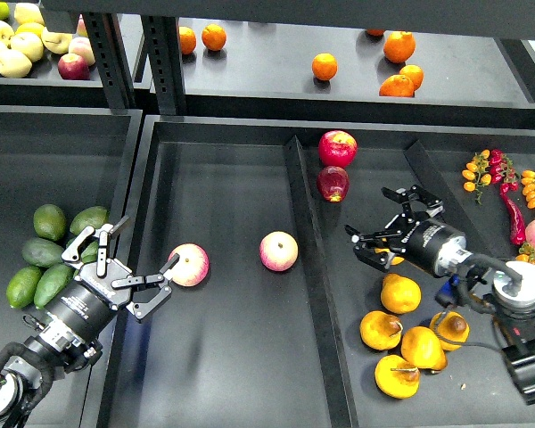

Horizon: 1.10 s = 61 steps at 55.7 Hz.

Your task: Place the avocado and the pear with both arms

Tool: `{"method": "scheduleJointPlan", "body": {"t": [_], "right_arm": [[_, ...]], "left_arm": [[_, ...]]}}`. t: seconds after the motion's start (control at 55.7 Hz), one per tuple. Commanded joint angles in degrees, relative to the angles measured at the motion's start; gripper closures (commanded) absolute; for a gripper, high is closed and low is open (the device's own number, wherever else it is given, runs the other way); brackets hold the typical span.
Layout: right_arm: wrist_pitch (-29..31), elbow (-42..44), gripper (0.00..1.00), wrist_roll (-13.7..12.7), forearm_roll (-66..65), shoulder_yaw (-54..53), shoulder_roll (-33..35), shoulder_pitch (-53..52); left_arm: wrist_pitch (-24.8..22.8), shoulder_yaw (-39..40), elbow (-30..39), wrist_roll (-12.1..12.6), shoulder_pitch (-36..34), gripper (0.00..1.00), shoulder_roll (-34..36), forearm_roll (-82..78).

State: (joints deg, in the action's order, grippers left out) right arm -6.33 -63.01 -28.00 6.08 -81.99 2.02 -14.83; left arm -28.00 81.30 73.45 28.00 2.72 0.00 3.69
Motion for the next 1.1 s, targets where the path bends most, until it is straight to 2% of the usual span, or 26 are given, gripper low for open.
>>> {"method": "scheduleJointPlan", "body": {"t": [0.0, 0.269, 0.539, 0.682, 0.898, 1.077], "right_arm": [[2.64, -0.01, 0.01, 0.0, -1.07, -5.81, -2.02, 2.52], [17.49, 0.52, 0.01, 0.0, -0.45, -3.88, -2.02, 7.88], [34.33, -0.71, 0.01, 0.0, -0.01, 7.1, -2.02, 19.39], [34.33, -1.85, 0.01, 0.0, -0.01, 8.78, -2.02, 21.68], [34.14, -12.74, 0.0, 0.0, 0.6, 6.24, -2.02, 21.86], [32.88, -12.75, 0.0, 0.0, 0.95, 3.94, -2.02, 21.51]], "left_arm": [[0.0, -0.44, -0.15, 0.0, 0.0, 0.0, 0.0, 0.0], [0.0, -1.84, -0.41, 0.0, 0.0, 0.0, 0.0, -0.08], [0.0, -3.07, -1.29, 0.0, 0.0, 0.0, 0.0, -0.08], [0.0, -3.69, -1.38, 0.0, 0.0, 0.0, 0.0, -0.08], [0.0, -4.13, -0.51, 0.0, -0.7, 0.0, 0.0, -0.08], [0.0, -3.16, 0.82, 0.0, -2.72, 0.0, 0.0, -0.08]]}}
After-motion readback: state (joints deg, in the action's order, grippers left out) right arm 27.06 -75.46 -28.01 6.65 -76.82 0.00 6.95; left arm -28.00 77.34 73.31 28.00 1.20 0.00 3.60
